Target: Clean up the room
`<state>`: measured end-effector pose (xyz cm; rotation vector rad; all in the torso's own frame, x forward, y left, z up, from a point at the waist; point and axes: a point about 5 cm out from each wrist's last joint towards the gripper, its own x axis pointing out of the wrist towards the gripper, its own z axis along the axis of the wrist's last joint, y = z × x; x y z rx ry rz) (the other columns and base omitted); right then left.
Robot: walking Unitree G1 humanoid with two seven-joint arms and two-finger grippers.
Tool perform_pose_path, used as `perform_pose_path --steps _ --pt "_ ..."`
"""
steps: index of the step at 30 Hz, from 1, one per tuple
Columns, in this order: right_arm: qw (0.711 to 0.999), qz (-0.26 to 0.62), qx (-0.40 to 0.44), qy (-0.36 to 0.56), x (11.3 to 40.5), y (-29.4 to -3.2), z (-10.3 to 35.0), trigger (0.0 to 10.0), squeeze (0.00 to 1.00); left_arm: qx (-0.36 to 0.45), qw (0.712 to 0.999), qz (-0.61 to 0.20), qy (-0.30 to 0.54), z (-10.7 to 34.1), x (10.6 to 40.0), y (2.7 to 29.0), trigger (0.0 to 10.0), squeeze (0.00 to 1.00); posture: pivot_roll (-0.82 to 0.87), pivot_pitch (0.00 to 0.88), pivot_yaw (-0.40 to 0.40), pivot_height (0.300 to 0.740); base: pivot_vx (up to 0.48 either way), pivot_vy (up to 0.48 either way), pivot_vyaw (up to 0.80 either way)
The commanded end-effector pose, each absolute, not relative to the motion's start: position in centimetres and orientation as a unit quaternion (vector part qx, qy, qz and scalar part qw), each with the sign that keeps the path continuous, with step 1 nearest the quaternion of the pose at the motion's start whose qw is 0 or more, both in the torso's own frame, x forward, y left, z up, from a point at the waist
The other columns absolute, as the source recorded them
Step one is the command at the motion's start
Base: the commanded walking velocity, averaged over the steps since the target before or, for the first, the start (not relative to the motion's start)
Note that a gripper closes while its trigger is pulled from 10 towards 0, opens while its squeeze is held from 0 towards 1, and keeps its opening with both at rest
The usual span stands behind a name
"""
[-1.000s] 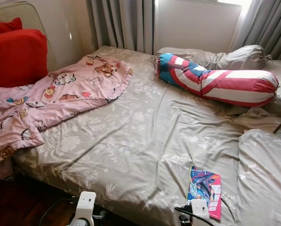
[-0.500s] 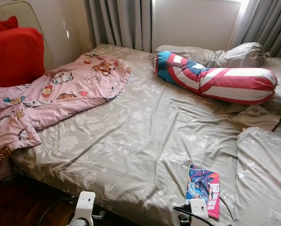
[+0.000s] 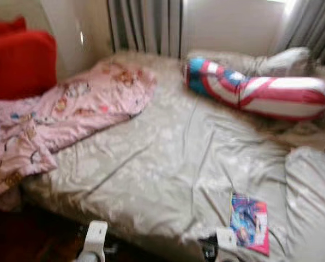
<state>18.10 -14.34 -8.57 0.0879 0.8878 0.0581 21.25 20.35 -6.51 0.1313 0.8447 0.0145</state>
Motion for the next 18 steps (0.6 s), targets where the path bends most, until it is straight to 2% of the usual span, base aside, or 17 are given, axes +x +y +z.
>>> perform_pose_path --steps 1,18 --pt "0.897 0.019 0.041 0.44 17.47 -14.99 -8.88 10.0 0.0 0.067 0.901 -0.003 0.428 -7.12 20.42 19.86 10.0 0.0 -0.03 0.027 -0.004 0.74 0.0 0.48 0.0" --pt "0.896 0.019 0.041 0.441 17.44 -15.0 -8.89 10.0 0.0 0.067 0.901 -0.003 0.429 -7.12 20.41 19.87 10.0 0.0 -0.03 0.028 -0.004 0.74 0.0 0.48 0.0"
